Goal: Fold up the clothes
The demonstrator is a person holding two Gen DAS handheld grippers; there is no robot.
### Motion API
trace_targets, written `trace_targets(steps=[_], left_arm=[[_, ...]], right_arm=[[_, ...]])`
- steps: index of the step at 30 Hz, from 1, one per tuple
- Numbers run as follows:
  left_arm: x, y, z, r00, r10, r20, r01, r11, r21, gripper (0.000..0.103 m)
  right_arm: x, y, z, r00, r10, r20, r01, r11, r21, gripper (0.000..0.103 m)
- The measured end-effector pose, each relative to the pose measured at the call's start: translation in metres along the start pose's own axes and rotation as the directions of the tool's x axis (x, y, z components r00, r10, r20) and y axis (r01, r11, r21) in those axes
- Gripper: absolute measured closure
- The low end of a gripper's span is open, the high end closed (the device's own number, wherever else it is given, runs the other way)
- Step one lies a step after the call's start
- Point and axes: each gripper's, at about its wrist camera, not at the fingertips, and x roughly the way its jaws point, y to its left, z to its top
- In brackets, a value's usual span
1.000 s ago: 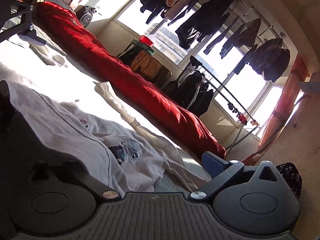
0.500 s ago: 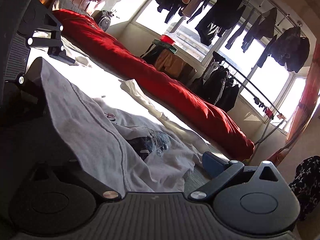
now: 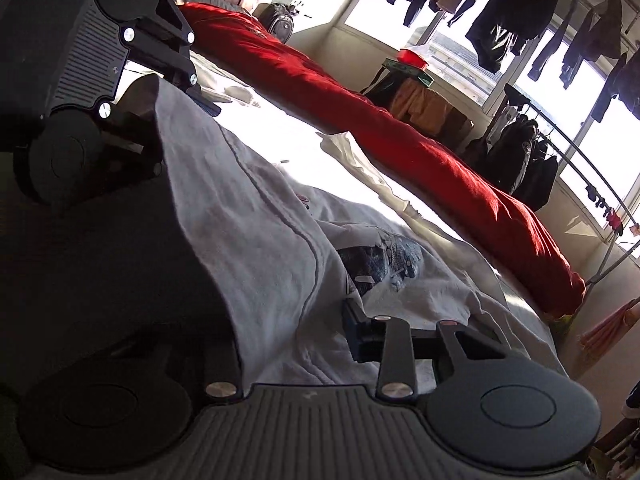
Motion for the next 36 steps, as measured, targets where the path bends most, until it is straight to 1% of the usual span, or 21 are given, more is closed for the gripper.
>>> trace_targets(steps=[2, 3, 6, 7, 9, 12, 18, 20, 23, 25, 28, 31, 33, 34, 35, 36], left_arm=[[-0.003, 0.005, -0.001, 0.999, -0.016, 0.040, 0.014, 0.999, 0.042, 0.096], [-0.006, 0.008, -0.002, 0.998, -0.023, 0.062, 0.019, 0.998, 0.064, 0.096], [-0.015, 0.017, -0.003, 0.990, -0.048, 0.131, 0.032, 0.992, 0.124, 0.097], [-0.018, 0.021, -0.004, 0.986, -0.058, 0.153, 0.036, 0.989, 0.140, 0.097], [-0.025, 0.027, -0.005, 0.978, -0.074, 0.197, 0.040, 0.985, 0.168, 0.098], [-0.032, 0.035, -0.009, 0.964, -0.102, 0.245, 0.056, 0.981, 0.185, 0.098], [-0.055, 0.040, -0.023, 0.935, -0.184, 0.302, 0.106, 0.960, 0.257, 0.100], [-0.064, 0.039, -0.028, 0.926, -0.213, 0.311, 0.121, 0.949, 0.291, 0.101], [-0.080, 0.034, -0.037, 0.910, -0.258, 0.325, 0.143, 0.930, 0.339, 0.101], [-0.089, 0.029, -0.042, 0.898, -0.295, 0.327, 0.172, 0.918, 0.356, 0.101], [-0.096, 0.014, -0.052, 0.883, -0.352, 0.310, 0.225, 0.898, 0.377, 0.102], [-0.097, -0.001, -0.062, 0.870, -0.409, 0.274, 0.287, 0.874, 0.393, 0.102], [-0.096, -0.002, -0.067, 0.863, -0.434, 0.258, 0.324, 0.868, 0.377, 0.100], [-0.094, 0.002, -0.069, 0.861, -0.446, 0.244, 0.349, 0.868, 0.353, 0.098], [-0.092, 0.008, -0.070, 0.863, -0.449, 0.234, 0.366, 0.873, 0.323, 0.094], [-0.090, 0.016, -0.071, 0.867, -0.443, 0.228, 0.377, 0.882, 0.284, 0.092]], right_arm=[[-0.001, -0.002, 0.001, 1.000, 0.026, -0.011, -0.026, 1.000, 0.002, 0.071], [-0.002, -0.004, 0.003, 0.999, 0.040, -0.016, -0.040, 0.999, 0.000, 0.075], [-0.010, -0.012, 0.009, 0.998, 0.063, -0.019, -0.063, 0.998, -0.007, 0.079], [-0.013, -0.015, 0.012, 0.998, 0.067, -0.015, -0.067, 0.998, -0.009, 0.081], [-0.021, -0.020, 0.016, 0.996, 0.084, -0.011, -0.084, 0.996, -0.014, 0.086], [-0.031, -0.022, 0.021, 0.996, 0.092, -0.019, -0.092, 0.995, -0.044, 0.088], [-0.060, -0.017, 0.035, 0.995, 0.084, -0.048, -0.090, 0.988, -0.124, 0.090], [-0.074, -0.016, 0.041, 0.994, 0.096, -0.055, -0.103, 0.984, -0.148, 0.090], [-0.094, -0.013, 0.048, 0.988, 0.132, -0.079, -0.144, 0.973, -0.182, 0.090], [-0.103, -0.010, 0.050, 0.983, 0.152, -0.103, -0.170, 0.965, -0.200, 0.090], [-0.104, -0.003, 0.045, 0.969, 0.186, -0.162, -0.215, 0.959, -0.184, 0.090], [-0.101, 0.011, 0.034, 0.947, 0.228, -0.228, -0.269, 0.948, -0.171, 0.089], [-0.098, 0.021, 0.026, 0.932, 0.244, -0.267, -0.294, 0.941, -0.167, 0.080], [-0.098, 0.023, 0.023, 0.931, 0.240, -0.276, -0.292, 0.942, -0.166, 0.079], [-0.100, 0.024, 0.022, 0.931, 0.236, -0.278, -0.287, 0.944, -0.161, 0.075], [-0.101, 0.025, 0.022, 0.933, 0.231, -0.277, -0.280, 0.947, -0.154, 0.069]])
